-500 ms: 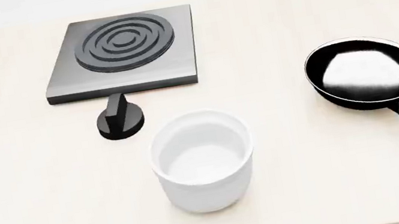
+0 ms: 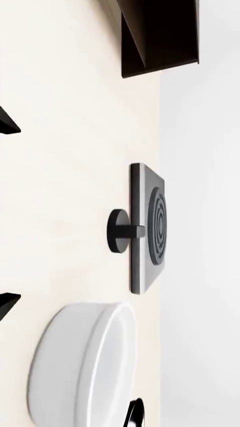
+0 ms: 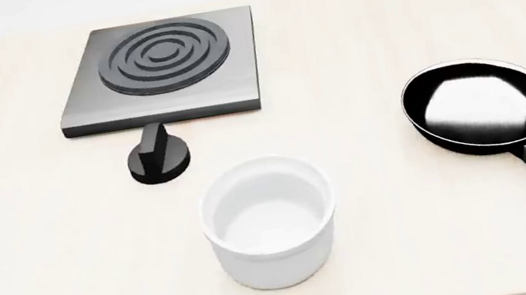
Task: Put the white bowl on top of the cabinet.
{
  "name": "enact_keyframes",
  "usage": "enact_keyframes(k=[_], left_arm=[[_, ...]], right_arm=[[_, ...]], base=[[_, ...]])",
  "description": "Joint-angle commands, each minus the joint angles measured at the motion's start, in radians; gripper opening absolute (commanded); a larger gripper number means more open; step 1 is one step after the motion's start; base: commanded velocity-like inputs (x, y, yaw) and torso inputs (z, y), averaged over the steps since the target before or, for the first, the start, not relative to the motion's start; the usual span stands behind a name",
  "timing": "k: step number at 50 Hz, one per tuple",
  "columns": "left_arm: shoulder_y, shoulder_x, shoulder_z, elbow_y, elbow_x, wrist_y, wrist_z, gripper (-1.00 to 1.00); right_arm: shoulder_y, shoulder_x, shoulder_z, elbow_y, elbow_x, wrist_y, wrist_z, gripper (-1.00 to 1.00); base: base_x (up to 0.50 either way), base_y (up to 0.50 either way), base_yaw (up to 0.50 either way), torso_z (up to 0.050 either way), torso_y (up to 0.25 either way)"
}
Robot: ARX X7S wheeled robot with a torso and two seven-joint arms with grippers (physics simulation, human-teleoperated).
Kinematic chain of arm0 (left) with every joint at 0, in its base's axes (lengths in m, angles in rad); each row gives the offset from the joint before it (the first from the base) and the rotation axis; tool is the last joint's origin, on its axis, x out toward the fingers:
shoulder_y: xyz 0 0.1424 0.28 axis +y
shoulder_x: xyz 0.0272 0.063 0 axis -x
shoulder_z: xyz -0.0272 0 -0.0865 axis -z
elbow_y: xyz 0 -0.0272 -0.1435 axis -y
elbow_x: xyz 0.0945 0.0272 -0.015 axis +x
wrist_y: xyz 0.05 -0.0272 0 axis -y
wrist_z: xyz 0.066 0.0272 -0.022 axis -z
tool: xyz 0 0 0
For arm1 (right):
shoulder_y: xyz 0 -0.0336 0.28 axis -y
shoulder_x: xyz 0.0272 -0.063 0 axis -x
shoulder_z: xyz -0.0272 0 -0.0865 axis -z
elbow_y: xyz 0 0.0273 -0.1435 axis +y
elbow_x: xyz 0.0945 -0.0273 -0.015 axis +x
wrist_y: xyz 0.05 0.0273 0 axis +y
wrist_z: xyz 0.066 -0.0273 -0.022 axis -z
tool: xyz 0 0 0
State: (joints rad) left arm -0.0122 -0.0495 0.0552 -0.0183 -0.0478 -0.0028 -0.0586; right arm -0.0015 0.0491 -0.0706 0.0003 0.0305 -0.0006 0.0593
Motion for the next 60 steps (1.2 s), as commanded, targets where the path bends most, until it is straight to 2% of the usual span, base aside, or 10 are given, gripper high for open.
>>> enact_keyframes(k=[1, 8, 14, 22, 30, 33, 45, 53, 55, 60], left_arm=[[0.001, -0.018, 0.016, 0.004, -0.024, -0.004, -0.027, 1.00], [0.010, -0.024, 0.000, 0.021, -0.031, -0.001, -0.069, 1.00], [0.045, -0.024, -0.083, 0.073, -0.084, 0.012, -0.138, 1.00], [0.098, -0.016, -0.158, 0.139, -0.043, 0.066, -0.281, 1.00], [0.129, 0.016, -0.313, 0.144, -0.090, 0.109, -0.472, 1.00], [0.140, 0.032, -0.399, 0.117, -0.109, 0.140, -0.592, 1.00], [0.262, 0.036, -0.496, 0.196, -0.150, 0.200, -0.932, 1.00], [0.294, 0.018, -0.512, 0.199, -0.210, 0.221, -1.001, 1.00], [0.301, 0.016, -0.531, 0.221, -0.199, 0.125, -1.077, 1.00], [0.334, 0.012, -0.566, 0.231, -0.225, 0.091, -1.138, 1.00]], right_arm=[[0.002, 0.018, -0.022, 0.005, 0.019, -0.005, 0.025, 1.00], [0.006, 0.027, -0.033, 0.012, 0.022, -0.008, 0.039, 1.00], [0.011, 0.033, -0.040, 0.020, 0.030, -0.010, 0.045, 1.00], [0.013, 0.042, -0.050, 0.022, 0.040, -0.012, 0.055, 1.00], [0.014, 0.050, -0.059, 0.020, 0.054, -0.013, 0.063, 1.00], [0.015, 0.053, -0.062, 0.021, 0.057, -0.013, 0.068, 1.00], [0.013, 0.062, -0.068, 0.012, 0.081, -0.010, 0.082, 1.00], [0.014, 0.067, -0.073, 0.011, 0.094, -0.009, 0.089, 1.00], [0.014, 0.069, -0.076, 0.011, 0.094, -0.007, 0.092, 1.00], [0.011, 0.077, -0.091, 0.008, 0.073, -0.015, 0.102, 1.00]], base=[[0.00, 0.00, 0.00, 0.000, 0.000], [0.00, 0.00, 0.00, 0.000, 0.000], [0.00, 0.00, 0.00, 0.000, 0.000], [0.00, 0.00, 0.00, 0.000, 0.000], [0.00, 0.00, 0.00, 0.000, 0.000], [0.00, 0.00, 0.00, 0.000, 0.000], [0.00, 0.00, 0.00, 0.000, 0.000], [0.00, 0.00, 0.00, 0.000, 0.000], [0.00, 0.00, 0.00, 0.000, 0.000], [0.00, 0.00, 0.00, 0.000, 0.000]])
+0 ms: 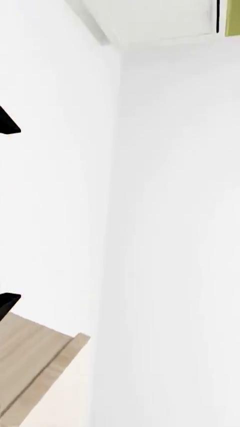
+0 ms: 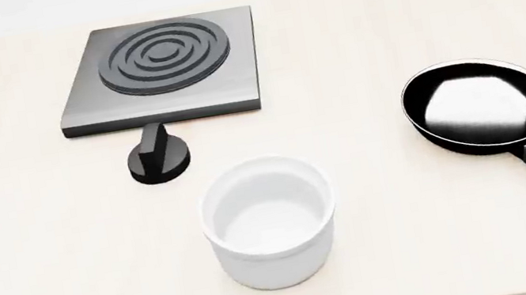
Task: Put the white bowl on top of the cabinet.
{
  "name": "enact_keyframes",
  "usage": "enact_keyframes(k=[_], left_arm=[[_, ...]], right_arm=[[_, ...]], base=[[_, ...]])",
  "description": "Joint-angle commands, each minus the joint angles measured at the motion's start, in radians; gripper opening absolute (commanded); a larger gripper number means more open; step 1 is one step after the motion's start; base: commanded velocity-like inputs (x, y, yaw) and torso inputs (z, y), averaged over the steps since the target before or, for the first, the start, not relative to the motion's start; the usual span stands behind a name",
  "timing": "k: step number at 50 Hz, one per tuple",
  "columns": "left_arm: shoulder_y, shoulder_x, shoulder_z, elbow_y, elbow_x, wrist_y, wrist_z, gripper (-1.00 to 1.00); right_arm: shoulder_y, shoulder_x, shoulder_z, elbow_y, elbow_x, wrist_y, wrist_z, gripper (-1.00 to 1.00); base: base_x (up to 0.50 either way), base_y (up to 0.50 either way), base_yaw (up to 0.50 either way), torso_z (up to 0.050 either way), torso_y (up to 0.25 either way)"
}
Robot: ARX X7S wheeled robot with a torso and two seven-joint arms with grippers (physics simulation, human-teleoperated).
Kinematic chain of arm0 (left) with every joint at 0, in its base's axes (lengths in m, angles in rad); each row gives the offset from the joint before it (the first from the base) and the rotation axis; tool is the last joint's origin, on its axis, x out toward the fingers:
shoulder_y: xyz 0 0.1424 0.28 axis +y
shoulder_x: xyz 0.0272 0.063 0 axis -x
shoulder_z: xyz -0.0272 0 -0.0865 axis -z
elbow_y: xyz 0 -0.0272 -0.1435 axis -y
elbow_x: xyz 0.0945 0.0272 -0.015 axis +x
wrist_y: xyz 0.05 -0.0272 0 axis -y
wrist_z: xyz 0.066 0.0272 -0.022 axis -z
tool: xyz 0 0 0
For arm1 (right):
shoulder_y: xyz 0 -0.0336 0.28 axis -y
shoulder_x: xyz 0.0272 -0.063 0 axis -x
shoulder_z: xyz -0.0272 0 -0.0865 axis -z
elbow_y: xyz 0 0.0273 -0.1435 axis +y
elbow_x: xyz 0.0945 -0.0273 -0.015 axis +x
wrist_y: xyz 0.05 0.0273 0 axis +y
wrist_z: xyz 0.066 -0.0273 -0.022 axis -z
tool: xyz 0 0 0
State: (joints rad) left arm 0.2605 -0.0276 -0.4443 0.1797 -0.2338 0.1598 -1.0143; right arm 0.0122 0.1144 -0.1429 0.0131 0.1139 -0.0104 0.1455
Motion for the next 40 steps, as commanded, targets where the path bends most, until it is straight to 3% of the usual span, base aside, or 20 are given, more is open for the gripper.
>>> enact_keyframes(k=[1, 8, 34, 40], left_arm=[[0.061, -0.012, -0.061, 0.035, -0.034, -0.071, -0.187, 1.00], [0.058, -0.025, -0.034, 0.037, -0.018, -0.070, -0.208, 1.00], [0.067, -0.053, 0.000, 0.021, -0.057, -0.039, -0.212, 1.00], [0.068, -0.058, 0.006, 0.017, -0.063, -0.034, -0.214, 1.00]], right_arm=[[-0.003, 0.013, -0.019, -0.007, -0.007, -0.004, 0.015, 1.00], [-0.005, 0.018, -0.020, -0.010, 0.010, -0.012, 0.015, 1.00], [-0.001, 0.035, -0.041, -0.008, 0.020, -0.012, 0.038, 1.00], [0.000, 0.036, -0.041, -0.006, 0.031, -0.012, 0.041, 1.00]], base=[[0.00, 0.00, 0.00, 0.000, 0.000], [0.01, 0.13, 0.00, 0.000, 0.000], [0.11, 0.50, 0.00, 0.000, 0.000], [0.03, 0.02, 0.00, 0.000, 0.000]])
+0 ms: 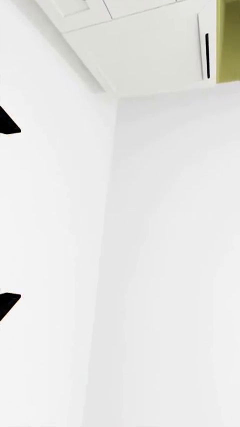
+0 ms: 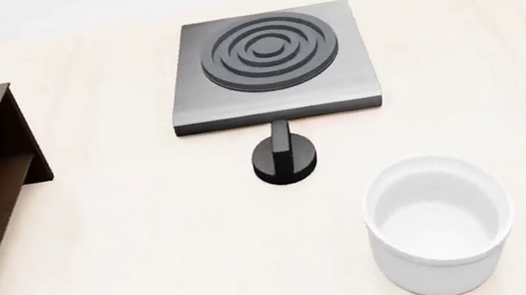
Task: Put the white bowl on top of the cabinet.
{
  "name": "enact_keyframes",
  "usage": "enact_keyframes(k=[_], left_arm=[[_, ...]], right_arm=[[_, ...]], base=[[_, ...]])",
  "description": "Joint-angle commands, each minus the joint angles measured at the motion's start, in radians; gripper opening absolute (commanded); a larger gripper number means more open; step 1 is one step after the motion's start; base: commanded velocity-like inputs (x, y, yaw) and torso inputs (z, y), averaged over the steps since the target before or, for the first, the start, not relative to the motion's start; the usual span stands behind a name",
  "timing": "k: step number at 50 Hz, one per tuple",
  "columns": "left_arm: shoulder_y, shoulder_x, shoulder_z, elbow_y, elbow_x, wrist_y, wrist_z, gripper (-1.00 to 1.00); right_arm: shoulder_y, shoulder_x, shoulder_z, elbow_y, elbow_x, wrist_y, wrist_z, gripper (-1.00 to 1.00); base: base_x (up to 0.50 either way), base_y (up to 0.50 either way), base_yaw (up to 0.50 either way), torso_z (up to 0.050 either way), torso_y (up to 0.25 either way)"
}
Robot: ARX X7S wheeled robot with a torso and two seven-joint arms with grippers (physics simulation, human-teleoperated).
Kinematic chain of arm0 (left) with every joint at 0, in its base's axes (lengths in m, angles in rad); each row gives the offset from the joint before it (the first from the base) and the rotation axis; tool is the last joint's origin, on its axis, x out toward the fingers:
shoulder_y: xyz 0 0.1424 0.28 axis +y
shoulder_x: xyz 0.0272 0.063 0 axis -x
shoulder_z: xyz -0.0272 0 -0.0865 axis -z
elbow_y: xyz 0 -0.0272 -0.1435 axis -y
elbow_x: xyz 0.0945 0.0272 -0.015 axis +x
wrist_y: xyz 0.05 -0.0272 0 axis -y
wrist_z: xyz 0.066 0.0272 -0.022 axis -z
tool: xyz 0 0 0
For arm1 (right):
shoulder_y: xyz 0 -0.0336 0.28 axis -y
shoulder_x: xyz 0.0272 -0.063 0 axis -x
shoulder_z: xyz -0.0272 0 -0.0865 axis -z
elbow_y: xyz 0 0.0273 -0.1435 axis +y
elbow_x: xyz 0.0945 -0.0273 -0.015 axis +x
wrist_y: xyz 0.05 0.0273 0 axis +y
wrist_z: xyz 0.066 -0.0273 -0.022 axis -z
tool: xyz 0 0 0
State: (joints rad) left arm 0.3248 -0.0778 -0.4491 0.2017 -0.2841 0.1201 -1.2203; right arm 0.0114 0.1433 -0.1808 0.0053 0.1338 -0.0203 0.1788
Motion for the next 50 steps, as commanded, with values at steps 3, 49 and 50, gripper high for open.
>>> enact_keyframes(k=[3, 49, 50], left_arm=[[0.004, -0.010, 0.013, -0.007, -0.015, 0.008, -0.010, 1.00], [0.011, -0.036, 0.038, -0.031, -0.047, 0.029, -0.024, 1.00], [0.011, -0.036, 0.039, -0.031, -0.047, 0.030, -0.024, 1.00]], right_arm=[[0.001, 0.008, -0.004, 0.002, 0.012, -0.003, 0.012, 1.00], [-0.125, 0.095, 0.019, -0.727, 0.121, 0.197, 0.141, 1.00], [-0.126, 0.096, 0.018, -0.728, 0.121, 0.197, 0.141, 1.00]], base=[[0.00, 0.00, 0.00, 0.000, 0.000], [0.03, 0.06, 0.00, 0.000, 0.000], [0.26, 0.48, 0.00, 0.000, 0.000]])
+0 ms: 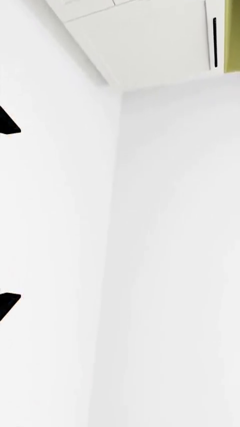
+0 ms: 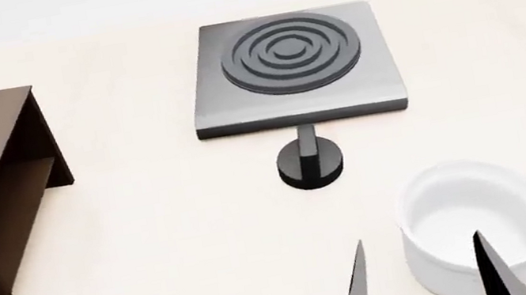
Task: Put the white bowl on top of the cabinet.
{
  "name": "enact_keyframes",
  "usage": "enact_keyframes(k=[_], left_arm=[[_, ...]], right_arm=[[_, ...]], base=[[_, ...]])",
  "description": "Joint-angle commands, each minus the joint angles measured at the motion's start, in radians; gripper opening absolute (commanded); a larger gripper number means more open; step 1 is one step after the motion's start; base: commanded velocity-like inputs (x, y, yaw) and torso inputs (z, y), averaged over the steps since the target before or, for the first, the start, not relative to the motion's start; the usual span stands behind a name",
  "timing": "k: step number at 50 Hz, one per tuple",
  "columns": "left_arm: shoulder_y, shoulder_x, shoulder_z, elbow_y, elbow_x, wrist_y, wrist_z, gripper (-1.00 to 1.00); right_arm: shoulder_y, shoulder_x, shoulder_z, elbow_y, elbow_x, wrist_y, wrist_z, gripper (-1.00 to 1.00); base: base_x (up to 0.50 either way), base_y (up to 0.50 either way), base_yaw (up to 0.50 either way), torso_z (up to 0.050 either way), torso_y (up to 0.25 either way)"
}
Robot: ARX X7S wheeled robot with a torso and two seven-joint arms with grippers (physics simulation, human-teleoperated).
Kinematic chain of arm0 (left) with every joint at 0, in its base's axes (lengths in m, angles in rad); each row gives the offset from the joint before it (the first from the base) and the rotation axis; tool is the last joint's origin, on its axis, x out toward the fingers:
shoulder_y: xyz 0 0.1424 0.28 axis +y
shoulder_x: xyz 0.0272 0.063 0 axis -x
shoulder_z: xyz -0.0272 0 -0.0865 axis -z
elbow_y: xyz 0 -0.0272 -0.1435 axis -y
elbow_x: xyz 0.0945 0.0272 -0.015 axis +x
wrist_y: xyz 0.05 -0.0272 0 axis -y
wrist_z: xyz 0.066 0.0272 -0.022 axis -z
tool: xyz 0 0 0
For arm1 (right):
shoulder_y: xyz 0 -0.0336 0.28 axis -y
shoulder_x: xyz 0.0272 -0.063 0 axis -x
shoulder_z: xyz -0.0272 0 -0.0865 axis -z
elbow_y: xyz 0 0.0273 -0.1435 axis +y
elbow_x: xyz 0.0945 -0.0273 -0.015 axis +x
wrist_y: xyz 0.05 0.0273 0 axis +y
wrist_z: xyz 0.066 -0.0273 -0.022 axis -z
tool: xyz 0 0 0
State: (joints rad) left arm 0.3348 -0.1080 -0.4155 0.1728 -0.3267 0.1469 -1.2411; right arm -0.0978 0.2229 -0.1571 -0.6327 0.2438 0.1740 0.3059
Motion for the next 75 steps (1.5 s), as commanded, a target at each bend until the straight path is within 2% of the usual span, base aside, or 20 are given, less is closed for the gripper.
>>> enact_keyframes(k=[1, 29, 39, 50, 75], left_arm=[[0.002, -0.007, 0.006, -0.002, -0.004, 0.003, -0.004, 1.00], [-0.001, -0.018, 0.018, -0.018, -0.021, 0.014, -0.004, 1.00], [-0.002, -0.021, 0.021, -0.025, -0.023, 0.021, -0.005, 1.00], [-0.001, -0.023, 0.025, -0.026, -0.025, 0.024, -0.008, 1.00], [0.003, -0.030, 0.033, -0.022, -0.032, 0.023, -0.015, 1.00]], right_arm=[[-0.017, 0.017, -0.007, -0.091, 0.009, 0.002, 0.015, 1.00], [-0.009, 0.034, -0.030, -0.091, 0.008, -0.002, 0.032, 1.00], [-0.014, 0.045, -0.037, -0.096, 0.008, -0.030, 0.033, 1.00], [-0.009, 0.050, -0.035, -0.089, 0.031, -0.024, 0.044, 1.00], [-0.009, 0.064, -0.038, -0.091, 0.053, -0.039, 0.062, 1.00]], base=[[0.26, 0.48, 0.00, 0.000, 0.000], [0.27, 0.42, 0.00, 0.000, 0.000], [0.01, 0.01, 0.00, 0.000, 0.000], [0.44, 0.02, 0.00, 0.000, 0.000], [0.00, 0.00, 0.00, 0.000, 0.000]])
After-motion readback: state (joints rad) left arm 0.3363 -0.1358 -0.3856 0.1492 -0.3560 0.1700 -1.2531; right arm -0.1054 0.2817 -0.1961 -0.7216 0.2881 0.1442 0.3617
